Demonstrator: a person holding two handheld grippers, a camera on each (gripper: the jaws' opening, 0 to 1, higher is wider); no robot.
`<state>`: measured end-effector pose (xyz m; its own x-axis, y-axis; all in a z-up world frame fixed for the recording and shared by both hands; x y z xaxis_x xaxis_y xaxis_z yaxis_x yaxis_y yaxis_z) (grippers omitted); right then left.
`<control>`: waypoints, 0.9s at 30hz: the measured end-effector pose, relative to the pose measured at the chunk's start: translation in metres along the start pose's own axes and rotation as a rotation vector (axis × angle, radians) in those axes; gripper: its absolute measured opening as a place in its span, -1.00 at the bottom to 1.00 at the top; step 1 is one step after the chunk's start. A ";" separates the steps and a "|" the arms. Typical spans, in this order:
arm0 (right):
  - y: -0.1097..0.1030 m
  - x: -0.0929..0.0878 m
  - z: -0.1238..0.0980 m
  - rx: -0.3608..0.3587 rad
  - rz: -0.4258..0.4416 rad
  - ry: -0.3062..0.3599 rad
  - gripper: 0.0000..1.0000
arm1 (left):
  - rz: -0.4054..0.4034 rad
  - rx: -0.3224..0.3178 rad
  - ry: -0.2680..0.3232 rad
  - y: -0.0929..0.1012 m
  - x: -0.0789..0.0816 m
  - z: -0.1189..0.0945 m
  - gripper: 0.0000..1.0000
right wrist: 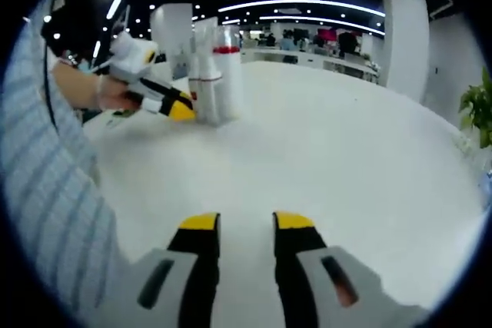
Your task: Arrange the skincare products in the storage area until every visible bottle or jar stands upright without overlapping.
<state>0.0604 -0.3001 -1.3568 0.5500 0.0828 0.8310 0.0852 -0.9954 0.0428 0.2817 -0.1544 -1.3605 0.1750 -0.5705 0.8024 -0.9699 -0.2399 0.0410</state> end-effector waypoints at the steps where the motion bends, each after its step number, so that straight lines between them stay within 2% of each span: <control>1: 0.000 0.000 0.000 0.001 -0.001 -0.001 -0.49 | -0.001 0.002 0.001 0.000 0.001 0.000 -0.69; 21: -0.003 0.001 0.003 -0.003 0.003 0.008 -0.49 | -0.008 -0.005 0.005 -0.003 0.002 0.001 -0.64; 27: -0.004 0.005 0.006 0.005 0.007 0.015 -0.49 | -0.041 0.002 0.016 -0.004 -0.001 -0.011 -0.58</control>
<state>0.0675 -0.2952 -1.3565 0.5383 0.0750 0.8394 0.0856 -0.9958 0.0340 0.2837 -0.1441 -1.3546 0.2122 -0.5479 0.8092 -0.9616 -0.2646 0.0730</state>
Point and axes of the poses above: the point that each gripper's makers call its tool centre point, and the gripper's own axes: z roughly forward along the fingers, y roughly to its right, x roughly out of its top, the point moved 5 cm from there along -z, roughly backward along the fingers, and after that the axes turned 4 degrees about -z, right-handed, at the moved point
